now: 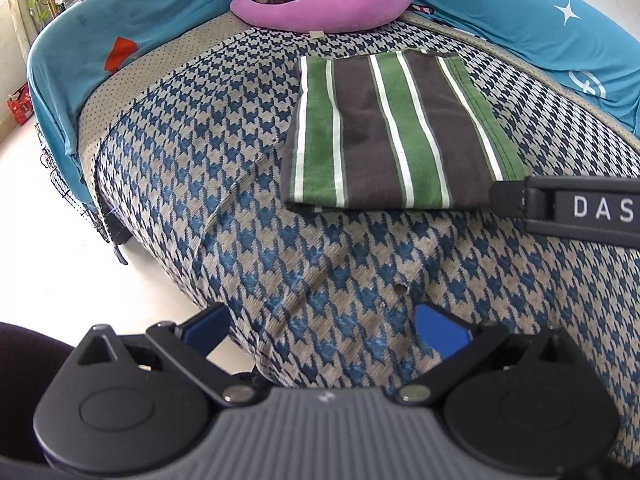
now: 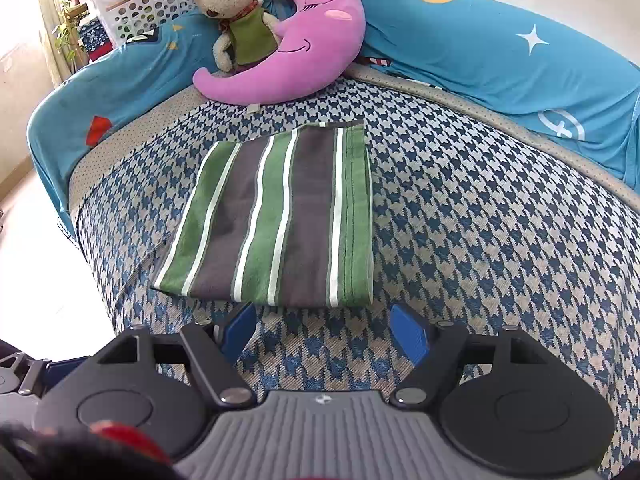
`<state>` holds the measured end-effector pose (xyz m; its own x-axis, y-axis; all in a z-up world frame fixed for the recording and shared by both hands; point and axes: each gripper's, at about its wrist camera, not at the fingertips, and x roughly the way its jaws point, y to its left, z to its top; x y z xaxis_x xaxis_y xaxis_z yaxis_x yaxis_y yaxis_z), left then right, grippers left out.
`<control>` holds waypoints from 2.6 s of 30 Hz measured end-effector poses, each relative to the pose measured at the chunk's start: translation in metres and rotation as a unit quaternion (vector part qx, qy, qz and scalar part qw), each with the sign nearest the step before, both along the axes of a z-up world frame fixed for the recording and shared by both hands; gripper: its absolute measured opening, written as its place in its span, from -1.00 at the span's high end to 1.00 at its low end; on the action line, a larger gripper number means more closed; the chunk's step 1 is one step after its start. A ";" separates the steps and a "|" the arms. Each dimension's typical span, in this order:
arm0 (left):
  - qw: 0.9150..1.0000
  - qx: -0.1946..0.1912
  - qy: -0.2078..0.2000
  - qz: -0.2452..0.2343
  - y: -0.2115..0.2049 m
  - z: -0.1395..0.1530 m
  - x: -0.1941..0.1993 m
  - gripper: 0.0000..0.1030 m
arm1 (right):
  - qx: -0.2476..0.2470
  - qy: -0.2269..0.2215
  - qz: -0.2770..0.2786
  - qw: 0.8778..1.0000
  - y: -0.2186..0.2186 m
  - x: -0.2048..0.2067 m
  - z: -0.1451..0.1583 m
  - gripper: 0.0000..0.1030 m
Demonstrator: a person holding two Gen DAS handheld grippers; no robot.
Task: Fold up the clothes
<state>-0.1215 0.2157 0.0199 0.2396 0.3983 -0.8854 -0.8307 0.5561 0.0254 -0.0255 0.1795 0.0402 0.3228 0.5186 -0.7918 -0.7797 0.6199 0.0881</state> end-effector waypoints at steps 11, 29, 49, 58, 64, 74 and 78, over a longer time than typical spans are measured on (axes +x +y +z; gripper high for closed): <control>1.000 -0.004 0.008 -0.004 -0.001 -0.004 0.001 -1.00 | -0.005 -0.001 -0.006 1.000 0.000 0.002 0.000 -0.45; 1.000 -0.014 0.010 -0.005 0.001 0.005 0.006 -1.00 | 0.007 -0.002 -0.005 1.000 -0.009 0.004 0.013 -0.45; 1.000 -0.012 0.016 -0.006 -0.019 0.017 0.001 -1.00 | -0.007 -0.024 0.000 1.000 -0.022 -0.015 0.023 -0.45; 0.999 0.042 0.003 -0.014 -0.028 0.048 0.006 -1.00 | 0.019 -0.017 -0.030 0.999 -0.041 -0.014 0.037 -0.45; 0.998 0.065 0.007 -0.016 -0.029 0.056 0.011 -1.00 | 0.027 -0.023 -0.032 0.999 -0.047 -0.018 0.043 -0.45; 0.996 0.082 0.014 -0.026 -0.032 0.057 0.019 -1.00 | 0.028 -0.027 -0.034 0.999 -0.049 -0.019 0.046 -0.45; 0.996 0.080 0.017 -0.029 -0.035 0.054 0.021 -1.00 | 0.026 -0.028 -0.037 0.999 -0.048 -0.019 0.046 -0.45</control>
